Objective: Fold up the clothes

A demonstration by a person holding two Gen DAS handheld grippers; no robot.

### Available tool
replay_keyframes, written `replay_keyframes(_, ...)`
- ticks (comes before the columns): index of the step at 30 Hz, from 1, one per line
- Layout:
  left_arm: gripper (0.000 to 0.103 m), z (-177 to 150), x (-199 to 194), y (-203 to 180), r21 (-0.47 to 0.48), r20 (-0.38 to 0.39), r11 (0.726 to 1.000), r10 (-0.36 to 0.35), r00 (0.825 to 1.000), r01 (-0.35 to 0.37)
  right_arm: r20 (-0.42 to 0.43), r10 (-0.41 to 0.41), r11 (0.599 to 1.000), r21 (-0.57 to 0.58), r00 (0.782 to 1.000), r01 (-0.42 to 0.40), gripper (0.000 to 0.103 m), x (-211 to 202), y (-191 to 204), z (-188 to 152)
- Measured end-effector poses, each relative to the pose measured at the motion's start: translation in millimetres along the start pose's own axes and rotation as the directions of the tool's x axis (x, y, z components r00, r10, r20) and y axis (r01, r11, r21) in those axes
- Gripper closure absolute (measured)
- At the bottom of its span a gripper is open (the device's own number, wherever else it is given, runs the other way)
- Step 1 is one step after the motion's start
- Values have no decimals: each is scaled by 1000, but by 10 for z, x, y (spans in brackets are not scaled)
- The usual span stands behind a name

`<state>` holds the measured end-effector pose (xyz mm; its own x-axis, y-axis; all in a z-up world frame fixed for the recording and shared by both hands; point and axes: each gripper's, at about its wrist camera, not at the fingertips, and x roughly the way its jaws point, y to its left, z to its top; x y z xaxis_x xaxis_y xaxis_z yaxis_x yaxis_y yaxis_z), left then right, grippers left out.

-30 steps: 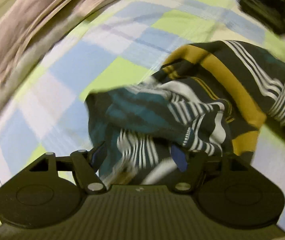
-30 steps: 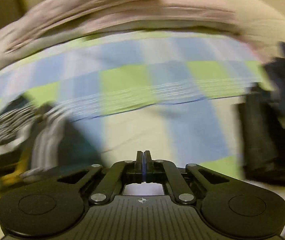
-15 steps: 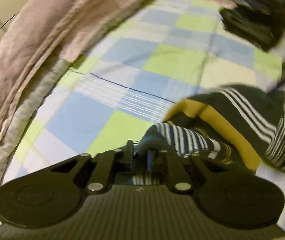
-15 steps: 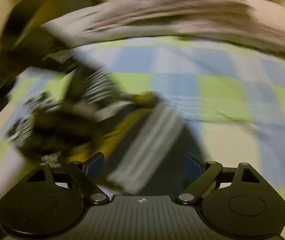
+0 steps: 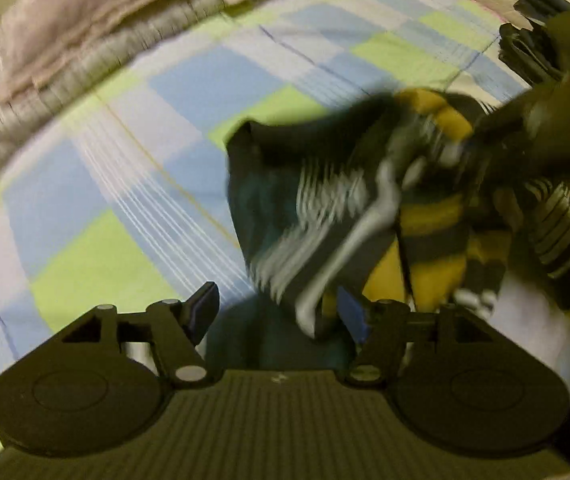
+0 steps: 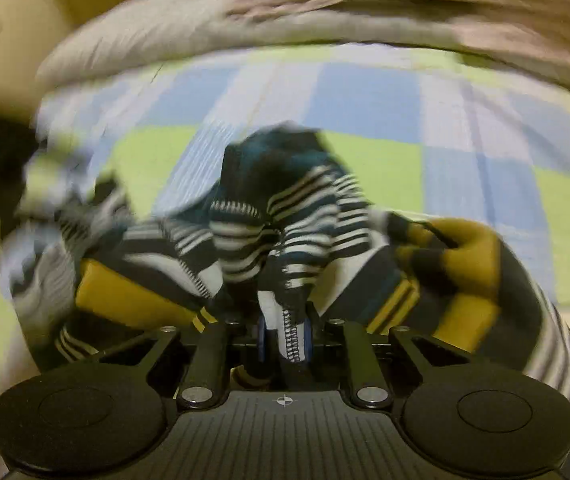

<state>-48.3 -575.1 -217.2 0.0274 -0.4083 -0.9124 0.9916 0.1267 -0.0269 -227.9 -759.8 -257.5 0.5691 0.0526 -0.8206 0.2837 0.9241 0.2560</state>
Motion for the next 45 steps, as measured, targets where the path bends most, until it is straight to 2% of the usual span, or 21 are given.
replay_keyframes(6, 40, 24, 64, -107, -91, 81, 987, -124, 989, 131, 62, -157, 971, 191, 986, 142, 88, -876, -396, -86)
replay_keyframes(9, 37, 174, 6, -284, -57, 151, 975, -204, 967, 215, 76, -225, 949, 243, 971, 200, 89, -1153, -507, -130)
replay_keyframes(12, 32, 285, 9, -462, -11, 184, 960, -272, 944, 279, 89, -237, 929, 313, 967, 199, 89, -1328, -546, -131)
replay_keyframes(14, 32, 396, 82, -578, 14, 188, 954, -295, 937, 298, 98, -230, 935, 299, 968, 192, 89, -1386, -488, -73)
replay_keyframes(16, 41, 539, 201, -657, 27, 176, 954, -299, 938, 299, 104, -225, 949, 250, 969, 194, 92, -1442, -407, -42)
replay_keyframes(17, 54, 619, 269, -677, 27, 160, 955, -297, 941, 296, 106, -225, 951, 241, 969, 194, 93, -1461, -383, -56)
replay_keyframes(18, 64, 694, 329, -695, 24, 144, 959, -284, 948, 284, 109, -224, 952, 235, 969, 194, 93, -1478, -362, -74)
replay_keyframes(19, 83, 745, 362, -699, 22, 133, 964, -267, 954, 267, 108, -224, 951, 243, 969, 193, 93, -1503, -366, -100)
replay_keyframes(20, 96, 787, 381, -695, 19, 126, 968, -251, 960, 250, 102, -228, 947, 254, 968, 196, 93, -1524, -388, -149)
replay_keyframes(21, 99, 824, 373, -676, 20, 128, 971, -237, 963, 237, 96, -232, 943, 265, 968, 200, 93, -1544, -414, -202)
replay_keyframes(26, 101, 846, -91, -368, 23, 218, 992, -123, 968, 121, 78, -246, 931, 295, 966, 213, 93, -1604, -545, -352)
replay_keyframes(29, 100, 828, -578, -63, -10, 283, 1000, -12, 959, 15, 107, -239, 935, 293, 965, 199, 93, -1664, -545, -283)
replay_keyframes(31, 100, 763, -885, 131, -34, 302, 998, 69, 951, -62, 130, -237, 937, 292, 963, 191, 103, -1704, -536, -226)
replay_keyframes(32, 100, 731, -1038, 228, -47, 311, 994, 109, 944, -100, 136, -245, 935, 294, 960, 197, 103, -1713, -535, -192)
replay_keyframes(37, 100, 394, -1055, 490, -75, 211, 985, 171, 963, -158, 118, -245, 926, 322, 962, 196, 102, -1569, -552, -111)
replay_keyframes(38, 100, 321, -1012, 491, -83, 198, 984, 170, 965, -156, 116, -238, 930, 315, 964, 191, 101, -1523, -507, -89)
replay_keyframes(39, 100, 253, -973, 487, -93, 191, 984, 168, 967, -153, 113, -232, 935, 301, 966, 189, 86, -1457, -422, -65)
replay_keyframes(40, 100, 188, -949, 496, -111, 188, 983, 167, 968, -148, 111, -221, 940, 289, 969, 181, 45, -1383, -347, -48)
replay_keyframes(41, 100, 126, -936, 516, -133, 188, 981, 166, 968, -143, 110, -208, 944, 283, 972, 170, 21, -1296, -262, -39)
replay_keyframes(42, 100, 65, -923, 536, -155, 188, 978, 165, 968, -137, 115, -199, 947, 279, 973, 161, 9, -1208, -154, -40)
replay_keyframes(45, 100, -98, -995, 612, -176, 196, 977, 156, 968, -122, 71, -164, 956, 257, 984, 141, 10, -827, 114, -17)
